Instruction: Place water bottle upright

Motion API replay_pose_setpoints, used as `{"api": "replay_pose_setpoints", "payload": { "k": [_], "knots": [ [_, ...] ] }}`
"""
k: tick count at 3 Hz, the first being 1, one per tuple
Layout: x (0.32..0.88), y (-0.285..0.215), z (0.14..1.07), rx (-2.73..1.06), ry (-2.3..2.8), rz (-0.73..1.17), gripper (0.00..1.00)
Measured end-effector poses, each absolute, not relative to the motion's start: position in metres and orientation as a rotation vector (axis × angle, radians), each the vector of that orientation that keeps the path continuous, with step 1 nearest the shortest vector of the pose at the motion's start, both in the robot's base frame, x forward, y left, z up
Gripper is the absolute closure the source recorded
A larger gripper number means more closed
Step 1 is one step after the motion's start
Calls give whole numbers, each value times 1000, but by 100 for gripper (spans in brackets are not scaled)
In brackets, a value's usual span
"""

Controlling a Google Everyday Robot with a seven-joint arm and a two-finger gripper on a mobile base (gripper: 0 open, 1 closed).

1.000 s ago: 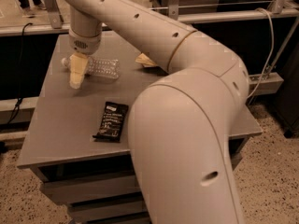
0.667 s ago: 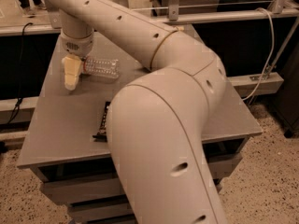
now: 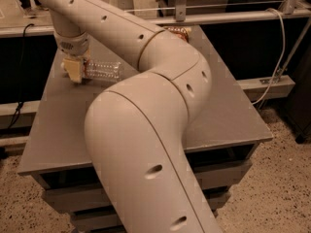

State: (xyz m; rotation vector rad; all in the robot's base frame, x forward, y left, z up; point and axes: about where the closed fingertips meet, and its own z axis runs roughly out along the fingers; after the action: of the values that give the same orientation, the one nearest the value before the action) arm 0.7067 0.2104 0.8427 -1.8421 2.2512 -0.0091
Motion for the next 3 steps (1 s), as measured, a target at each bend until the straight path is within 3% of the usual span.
{"api": "replay_pose_setpoints", "payload": {
  "k": [2, 3],
  "knots": [
    [700, 197, 894, -1775, 2146, 82, 95],
    [686, 169, 936, -1684, 2042, 252, 100]
  ]
}}
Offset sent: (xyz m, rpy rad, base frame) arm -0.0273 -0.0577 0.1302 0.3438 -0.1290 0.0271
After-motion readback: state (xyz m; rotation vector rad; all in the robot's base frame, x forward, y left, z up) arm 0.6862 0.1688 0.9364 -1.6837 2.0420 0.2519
